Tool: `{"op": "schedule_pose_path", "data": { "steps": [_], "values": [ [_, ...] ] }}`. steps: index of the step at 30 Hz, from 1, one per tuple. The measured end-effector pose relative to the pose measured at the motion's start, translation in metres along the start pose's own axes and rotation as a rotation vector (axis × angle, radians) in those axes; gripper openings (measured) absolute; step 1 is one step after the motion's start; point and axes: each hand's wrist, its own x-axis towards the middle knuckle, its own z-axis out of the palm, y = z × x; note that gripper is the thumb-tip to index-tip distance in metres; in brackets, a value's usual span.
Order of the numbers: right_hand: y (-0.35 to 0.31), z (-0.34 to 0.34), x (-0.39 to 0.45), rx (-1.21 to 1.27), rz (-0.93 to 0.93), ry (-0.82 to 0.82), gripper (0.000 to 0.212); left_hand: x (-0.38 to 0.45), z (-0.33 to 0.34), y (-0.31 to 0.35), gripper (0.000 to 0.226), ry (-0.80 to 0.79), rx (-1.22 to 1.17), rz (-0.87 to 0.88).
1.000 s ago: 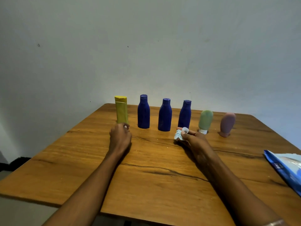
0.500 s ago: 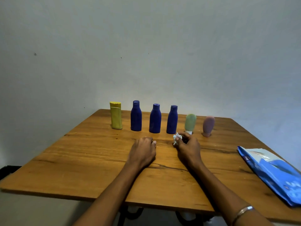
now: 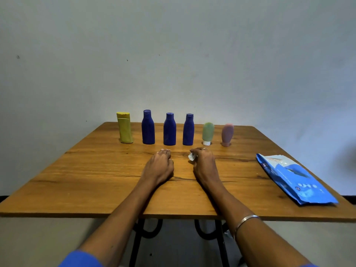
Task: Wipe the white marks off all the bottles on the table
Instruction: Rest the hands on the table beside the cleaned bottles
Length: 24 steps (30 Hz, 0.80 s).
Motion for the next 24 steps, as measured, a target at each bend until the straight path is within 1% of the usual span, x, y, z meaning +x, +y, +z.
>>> {"op": "schedule_pose_path", "data": {
  "steps": [4,12,19,24],
  "values": [
    [0.003,0.000,0.001,-0.013,0.012,0.007,0.050,0.001,0.001,-0.001,0.052,-0.027,0.018,0.017],
    [0.006,0.002,0.001,-0.051,-0.003,0.004,0.047,0.004,0.005,-0.002,0.054,-0.036,0.025,0.010],
    [0.007,0.003,0.004,-0.078,-0.017,-0.041,0.045,0.005,0.009,-0.007,0.053,-0.048,0.005,0.002],
    [0.013,0.003,0.017,-0.126,-0.074,-0.132,0.044,0.019,0.012,-0.018,0.054,-0.074,0.022,0.043]
  ]
}}
